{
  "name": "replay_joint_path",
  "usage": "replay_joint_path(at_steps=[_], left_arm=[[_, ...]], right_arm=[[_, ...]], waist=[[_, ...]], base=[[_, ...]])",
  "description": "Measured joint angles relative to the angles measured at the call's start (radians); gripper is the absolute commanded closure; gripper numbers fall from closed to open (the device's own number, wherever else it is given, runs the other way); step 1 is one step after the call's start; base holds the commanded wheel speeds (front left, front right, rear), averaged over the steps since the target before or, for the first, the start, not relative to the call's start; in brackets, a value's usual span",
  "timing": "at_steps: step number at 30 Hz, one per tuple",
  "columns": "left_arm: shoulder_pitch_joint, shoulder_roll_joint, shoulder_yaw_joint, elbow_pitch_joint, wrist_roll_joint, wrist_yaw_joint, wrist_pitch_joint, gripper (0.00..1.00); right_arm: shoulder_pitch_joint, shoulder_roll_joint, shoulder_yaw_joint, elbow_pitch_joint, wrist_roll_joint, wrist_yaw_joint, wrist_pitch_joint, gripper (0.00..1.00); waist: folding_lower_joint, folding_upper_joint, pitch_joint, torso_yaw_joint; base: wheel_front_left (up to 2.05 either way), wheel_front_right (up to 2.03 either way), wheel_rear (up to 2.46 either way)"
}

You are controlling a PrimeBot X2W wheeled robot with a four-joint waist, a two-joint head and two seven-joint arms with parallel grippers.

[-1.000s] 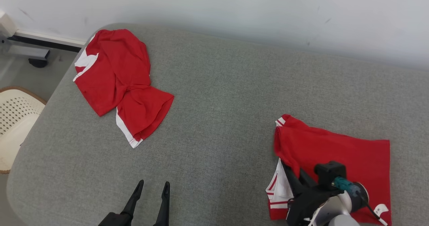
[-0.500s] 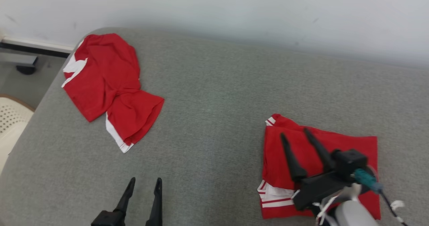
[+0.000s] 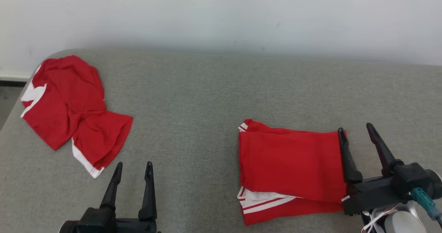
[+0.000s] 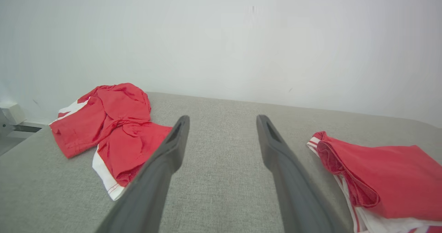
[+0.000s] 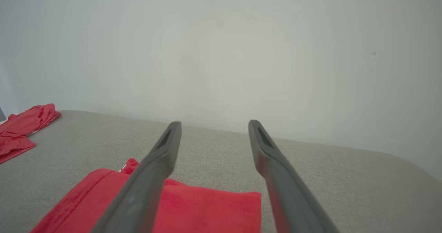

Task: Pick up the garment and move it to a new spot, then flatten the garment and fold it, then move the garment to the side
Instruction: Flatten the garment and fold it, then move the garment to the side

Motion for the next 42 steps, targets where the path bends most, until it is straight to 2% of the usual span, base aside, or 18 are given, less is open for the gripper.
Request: replay_joint_path(at_steps=[8,15,27,42], left_arm=[[0.024,-0.036,0.044,-0.048,0.078,-0.026,0.0,0.0],[0.062,-0.047,0.063,-0.044,0.117,-0.058,0.0,0.0],[0.127,-0.081,0.095,-0.007,0.178,-0.106,0.0,0.0],[0.148,-0.117,0.128,0.031,0.225,-0.156,0.0,0.0]], right_arm=[[0.107,0.025,-0.053,-0.128,-0.029,0.0,-0.001,0.0],[0.197,0.041,-0.056,-0.165,-0.03,0.0,-0.003,0.0],[0.296,0.05,-0.053,-0.182,-0.016,0.0,-0.003,0.0],[0.317,0.052,-0.035,-0.173,-0.008,0.0,-0.003,0.0]], waist=[[0.0,-0.0001,-0.032,-0.063],[-0.0001,-0.0001,-0.067,-0.087],[-0.0001,-0.0002,-0.123,-0.113],[-0.0001,-0.0001,-0.15,-0.103]], base=[[0.0,0.0,0.0],[0.0,0.0,0.0],[0.0,0.0,0.0],[0.0,0.0,0.0]])
